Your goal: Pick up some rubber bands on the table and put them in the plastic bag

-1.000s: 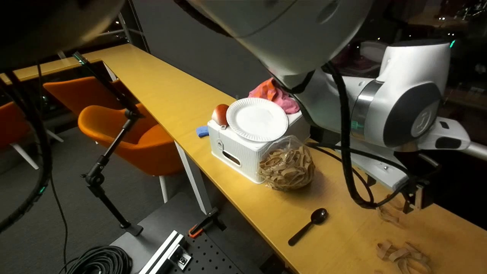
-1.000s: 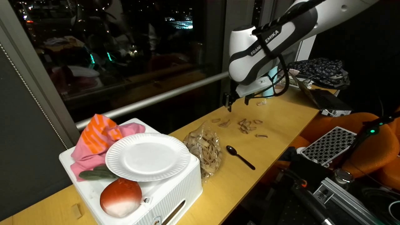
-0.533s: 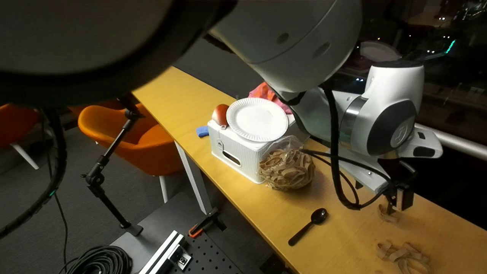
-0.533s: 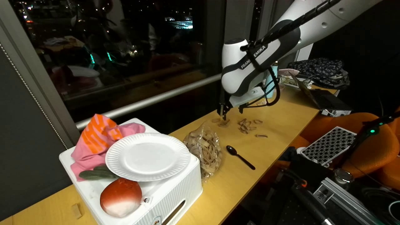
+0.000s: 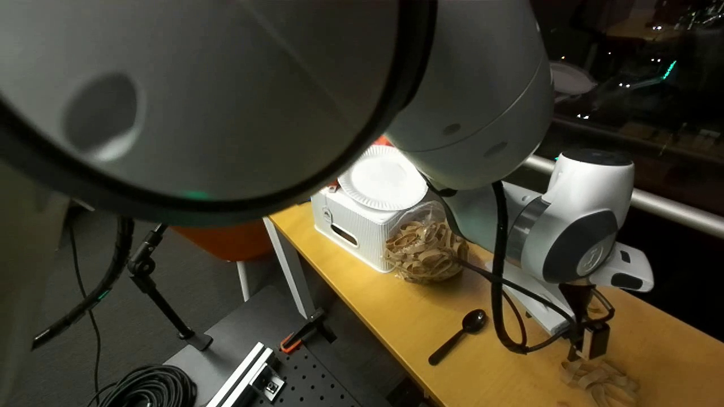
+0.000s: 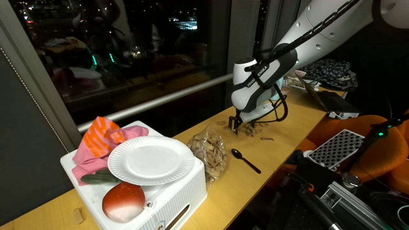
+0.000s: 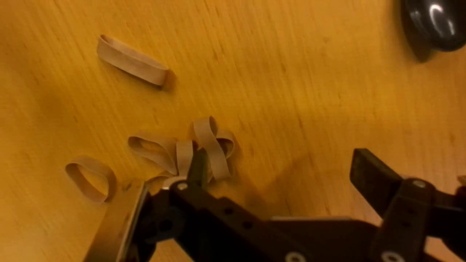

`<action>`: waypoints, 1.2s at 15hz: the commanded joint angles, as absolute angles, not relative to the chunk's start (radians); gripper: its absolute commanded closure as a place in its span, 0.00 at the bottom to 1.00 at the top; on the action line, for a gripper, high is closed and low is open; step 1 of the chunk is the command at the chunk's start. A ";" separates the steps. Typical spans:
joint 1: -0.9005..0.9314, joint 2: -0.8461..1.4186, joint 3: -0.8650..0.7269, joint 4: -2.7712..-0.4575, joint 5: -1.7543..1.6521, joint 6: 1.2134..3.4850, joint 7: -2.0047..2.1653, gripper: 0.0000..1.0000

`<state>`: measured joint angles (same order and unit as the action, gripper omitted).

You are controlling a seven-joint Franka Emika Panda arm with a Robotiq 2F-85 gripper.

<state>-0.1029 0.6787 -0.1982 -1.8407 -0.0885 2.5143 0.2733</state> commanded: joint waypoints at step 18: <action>-0.120 0.821 -0.254 -1.725 -0.105 2.607 0.217 0.00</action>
<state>-0.1230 0.7850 -0.2476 -1.7636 -0.1007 2.5915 0.2370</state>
